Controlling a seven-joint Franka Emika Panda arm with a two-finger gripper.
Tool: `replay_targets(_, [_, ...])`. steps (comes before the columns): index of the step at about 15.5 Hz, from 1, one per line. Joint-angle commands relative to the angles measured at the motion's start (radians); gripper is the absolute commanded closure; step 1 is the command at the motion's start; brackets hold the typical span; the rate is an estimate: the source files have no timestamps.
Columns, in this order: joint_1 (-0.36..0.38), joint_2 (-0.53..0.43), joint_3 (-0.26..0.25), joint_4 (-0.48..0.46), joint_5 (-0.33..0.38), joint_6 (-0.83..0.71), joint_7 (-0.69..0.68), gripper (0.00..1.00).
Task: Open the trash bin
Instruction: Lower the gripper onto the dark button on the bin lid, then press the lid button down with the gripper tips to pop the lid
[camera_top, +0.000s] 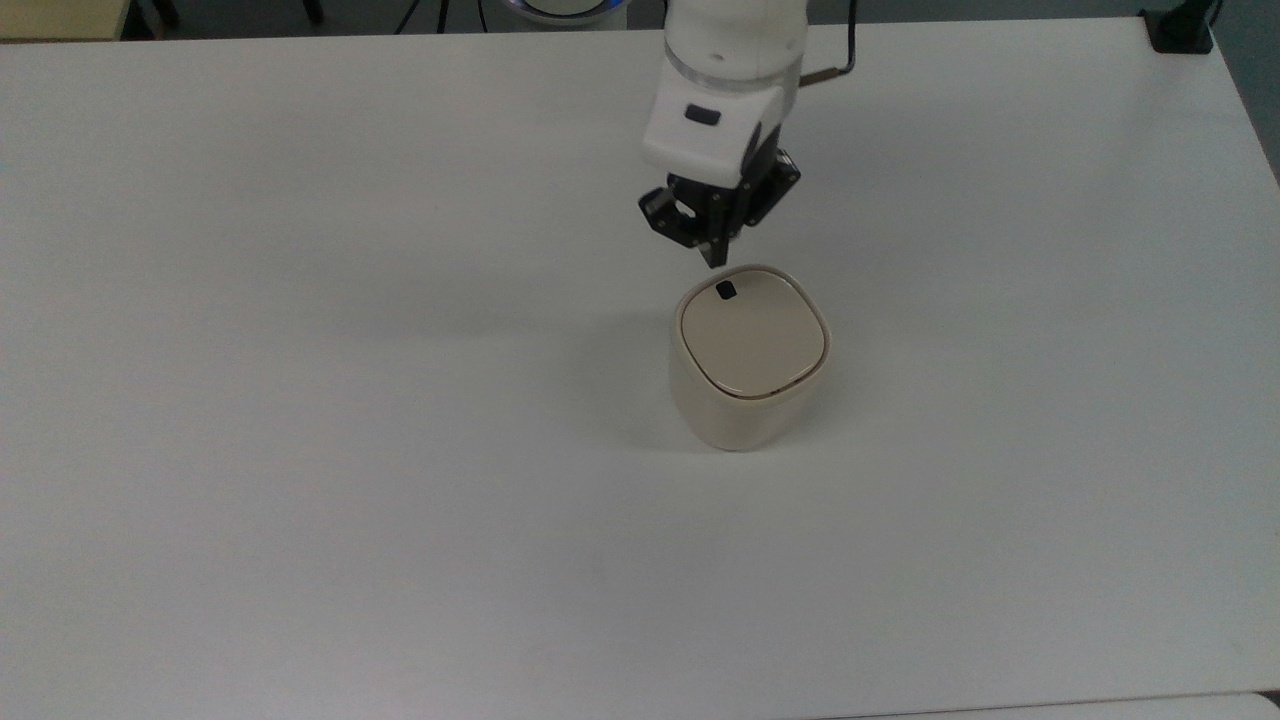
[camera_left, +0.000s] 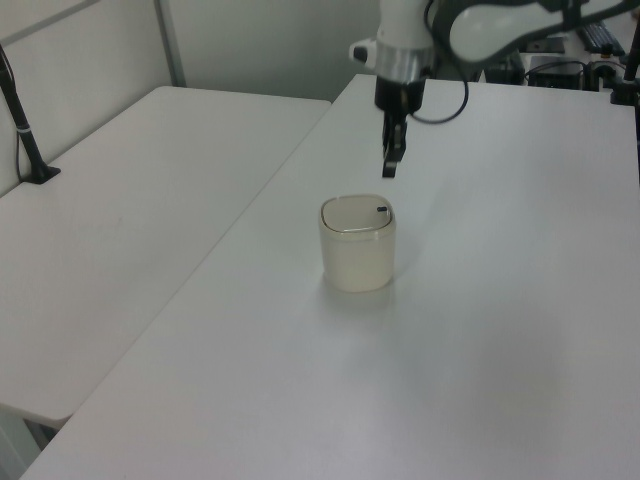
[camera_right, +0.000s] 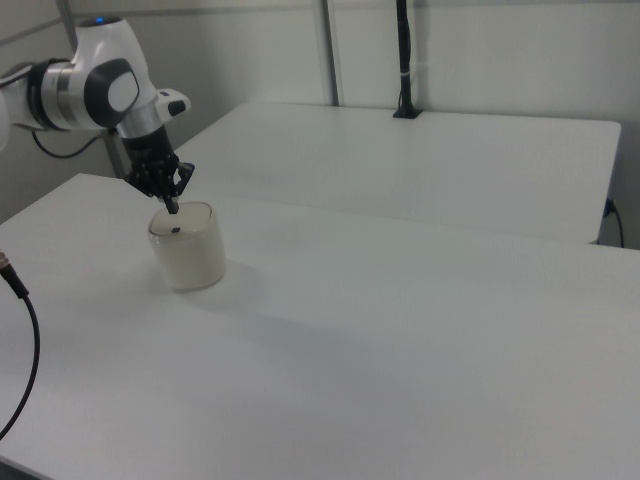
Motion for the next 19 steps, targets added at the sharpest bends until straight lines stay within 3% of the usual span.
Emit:
replay_targets(1, [0.025,0.053,-0.013,-0.002,0.015,0.081,-0.014,1.00])
replay_targets(19, [0.022,0.096,-0.007,0.003,0.014,0.071,-0.013,1.00])
